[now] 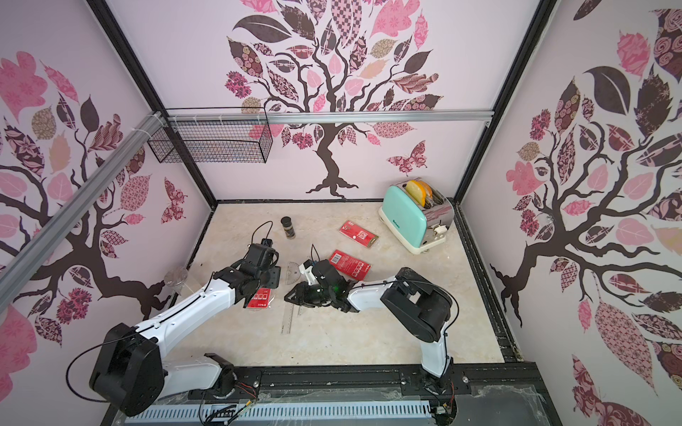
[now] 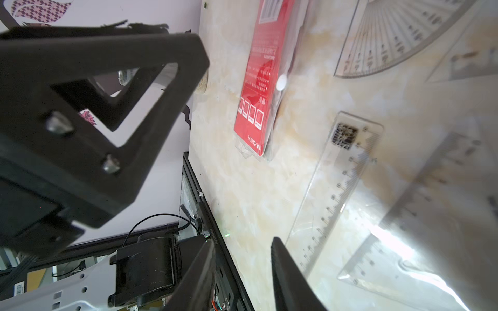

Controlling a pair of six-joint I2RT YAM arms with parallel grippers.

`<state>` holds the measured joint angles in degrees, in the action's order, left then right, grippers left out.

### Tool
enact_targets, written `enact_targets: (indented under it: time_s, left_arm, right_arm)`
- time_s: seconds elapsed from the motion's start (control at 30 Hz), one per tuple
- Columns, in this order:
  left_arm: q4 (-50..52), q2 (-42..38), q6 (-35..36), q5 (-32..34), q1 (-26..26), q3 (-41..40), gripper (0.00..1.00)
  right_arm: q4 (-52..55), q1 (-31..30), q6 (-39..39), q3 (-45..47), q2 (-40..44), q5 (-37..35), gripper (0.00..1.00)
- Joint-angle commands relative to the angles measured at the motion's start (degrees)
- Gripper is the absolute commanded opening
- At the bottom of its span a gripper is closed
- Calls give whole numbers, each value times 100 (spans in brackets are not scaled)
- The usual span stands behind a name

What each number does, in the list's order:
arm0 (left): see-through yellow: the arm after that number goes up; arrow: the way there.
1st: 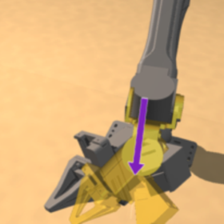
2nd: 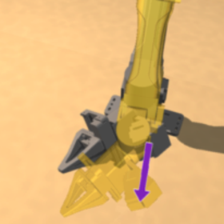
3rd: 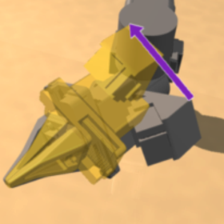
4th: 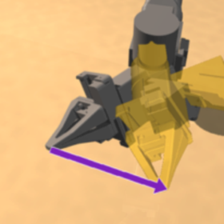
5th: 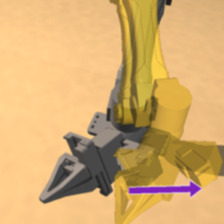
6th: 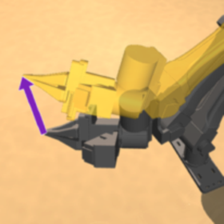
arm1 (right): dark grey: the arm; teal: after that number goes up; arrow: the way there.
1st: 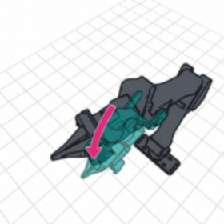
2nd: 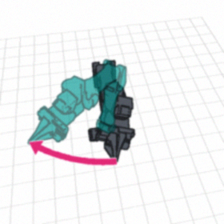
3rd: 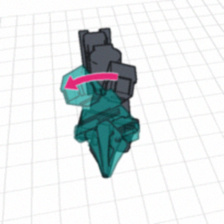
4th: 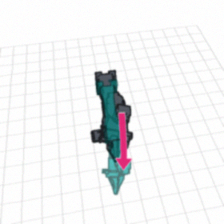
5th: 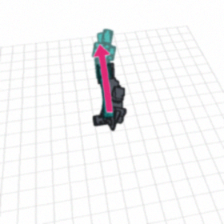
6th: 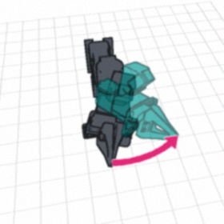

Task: Open the ruler set and take out the ruler
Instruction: Place the ruler set bag at the center of the board, then pick up the ruler set bag from the center of the board.

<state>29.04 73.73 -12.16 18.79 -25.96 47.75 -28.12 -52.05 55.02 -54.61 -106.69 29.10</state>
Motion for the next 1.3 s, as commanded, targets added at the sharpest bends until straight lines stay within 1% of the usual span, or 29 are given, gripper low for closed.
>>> enact_targets:
  time_s: [0.0,0.07,0.17,0.27,0.37,0.5,0.57,0.7,0.87,1.0,1.07,1.17,1.27]
  left_arm:
    - [-263,-105,30,-152,9,175,62]
    - [-446,-156,23,-362,-6,174,62]
    - [-878,-173,-33,-732,-115,163,62]
    - [-1321,14,-163,-1074,-327,216,62]
    - [-1707,417,-321,-1293,-616,402,61]
    - [-1908,1277,-595,-1352,-1054,872,60]
    - [-1970,1663,-877,-1288,-1257,1053,60]
    - [-2405,2347,-1317,-1354,-1594,1222,60]
    - [-2639,3037,-1619,-1588,-1711,1606,57]
    - [-2673,3408,-1708,-1685,-1718,1812,54]
    - [-2666,3547,-1719,-1655,-1719,1887,53]
    - [-2632,3742,-1711,-1645,-1716,1992,52]
    - [-2578,3927,-1679,-1672,-1720,2134,46]
  right_arm:
    - [676,230,-524,95,483,-358,39]
    - [914,494,-722,262,802,-529,41]
    - [1175,1059,-1025,601,1272,-715,43]
    - [1513,1627,-1389,842,1605,-948,45]
    - [1745,2160,-1778,857,1672,-937,49]
    - [2442,2710,-2400,307,1424,-959,53]
    - [2606,2861,-2641,117,1316,-1041,54]
    - [3006,3105,-3069,-254,932,-1294,58]
    - [3384,3536,-3435,-725,308,-1308,59]
    - [3768,3767,-3784,-1100,-140,-1189,61]
    - [3751,3792,-3868,-1144,-254,-1177,62]
    - [3638,3790,-3944,-1187,-396,-900,63]
    - [3687,3790,-3992,-1311,-548,-563,62]
